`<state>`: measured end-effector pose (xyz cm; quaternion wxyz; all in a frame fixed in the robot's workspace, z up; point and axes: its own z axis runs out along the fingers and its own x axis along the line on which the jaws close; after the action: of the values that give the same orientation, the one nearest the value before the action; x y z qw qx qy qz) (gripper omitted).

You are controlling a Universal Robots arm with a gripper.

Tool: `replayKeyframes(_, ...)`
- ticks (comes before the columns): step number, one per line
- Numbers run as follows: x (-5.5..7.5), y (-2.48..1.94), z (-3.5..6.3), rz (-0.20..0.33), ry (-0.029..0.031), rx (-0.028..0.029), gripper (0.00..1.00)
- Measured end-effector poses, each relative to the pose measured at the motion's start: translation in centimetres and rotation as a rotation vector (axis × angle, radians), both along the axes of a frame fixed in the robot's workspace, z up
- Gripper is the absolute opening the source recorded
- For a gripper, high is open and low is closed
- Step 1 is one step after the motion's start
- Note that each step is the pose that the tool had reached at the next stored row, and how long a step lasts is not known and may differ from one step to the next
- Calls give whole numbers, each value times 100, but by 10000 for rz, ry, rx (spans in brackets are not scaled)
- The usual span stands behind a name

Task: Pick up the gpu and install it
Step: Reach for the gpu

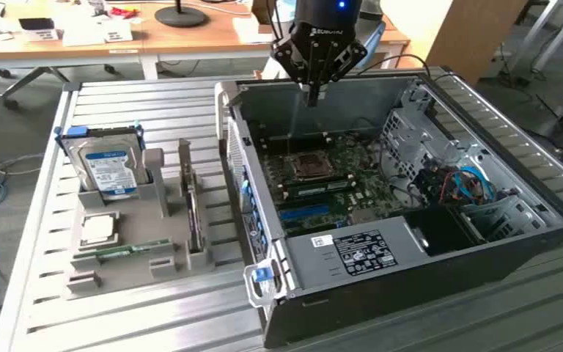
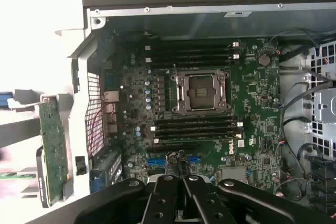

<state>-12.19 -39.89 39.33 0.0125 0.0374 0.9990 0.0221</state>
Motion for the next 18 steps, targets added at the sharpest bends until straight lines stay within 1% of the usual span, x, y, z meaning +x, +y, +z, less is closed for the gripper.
replayKeyframes(12, -6, 0, -1, 0, -1, 0, 11)
replayKeyframes(18, -78, 0, 0, -1, 0, 0, 11)
